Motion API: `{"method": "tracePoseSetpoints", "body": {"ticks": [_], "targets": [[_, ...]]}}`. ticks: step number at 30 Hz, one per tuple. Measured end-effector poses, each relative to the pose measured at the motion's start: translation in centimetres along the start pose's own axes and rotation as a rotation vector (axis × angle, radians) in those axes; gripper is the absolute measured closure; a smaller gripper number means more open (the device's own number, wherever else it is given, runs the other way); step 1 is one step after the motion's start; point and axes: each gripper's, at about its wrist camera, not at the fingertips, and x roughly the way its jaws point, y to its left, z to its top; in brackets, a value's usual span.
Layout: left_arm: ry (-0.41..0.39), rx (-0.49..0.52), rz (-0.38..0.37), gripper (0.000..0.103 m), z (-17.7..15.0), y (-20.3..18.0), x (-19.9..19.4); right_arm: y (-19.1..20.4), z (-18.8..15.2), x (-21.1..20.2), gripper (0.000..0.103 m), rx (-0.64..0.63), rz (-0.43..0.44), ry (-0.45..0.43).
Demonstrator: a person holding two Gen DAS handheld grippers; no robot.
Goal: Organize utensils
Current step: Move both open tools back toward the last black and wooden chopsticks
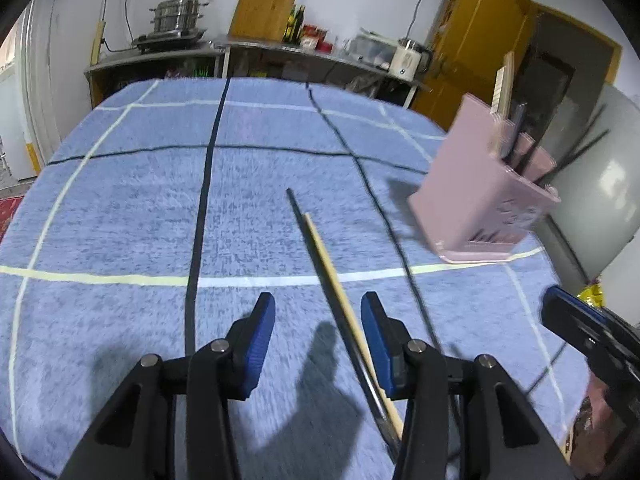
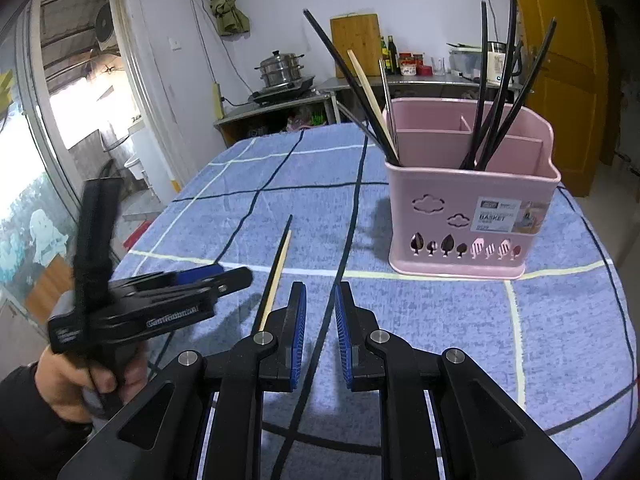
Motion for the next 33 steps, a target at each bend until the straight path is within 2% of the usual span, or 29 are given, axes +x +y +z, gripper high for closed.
{"method": "tracePoseSetpoints", "body": {"ticks": [5, 14, 16, 17, 20, 22, 24, 26, 33], "targets": [[0.031, 0.014, 0.055, 0.059, 0.1, -0.3, 2.3, -0.8, -0.3, 0.7, 0.088, 0.018, 0.002, 0.013], [0.032, 0.077, 0.145, 0.058, 0.1, -1.1, 2.4, -1.0, -0.3, 1.1, 0.088, 0.026, 0.011, 0.021], [0.037, 0.101, 0.166, 0.065, -0.1, -0.9, 2.2, -0.8, -0.3, 1.1, 0.088, 0.022, 0.015, 0.024], [0.036, 0.118, 0.18, 0.066, -0.2, -0.9, 2.2, -0.8, -0.4, 1.1, 0.088, 0.021, 0.016, 0.025], [0.042, 0.095, 0.155, 0.071, -0.4, 0.2, 1.6, -0.4, -0.3, 1.5, 0.088, 0.017, 0.026, 0.034], [0.045, 0.077, 0.139, 0.081, -0.4, 1.2, 1.2, 0.0, -0.3, 1.9, 0.088, 0.011, 0.034, 0.044], [0.049, 0.058, 0.107, 0.086, -0.3, 2.4, 0.8, 0.4, -0.2, 2.5, 0.088, 0.003, 0.041, 0.055], [0.054, 0.053, 0.08, 0.087, -0.3, 3.3, 0.5, 0.6, -0.2, 2.9, 0.088, -0.002, 0.045, 0.063], [0.088, 0.092, 0.067, 0.088, -0.3, 6.2, -0.9, 1.9, 0.2, 4.5, 0.088, -0.035, 0.061, 0.093]]}}
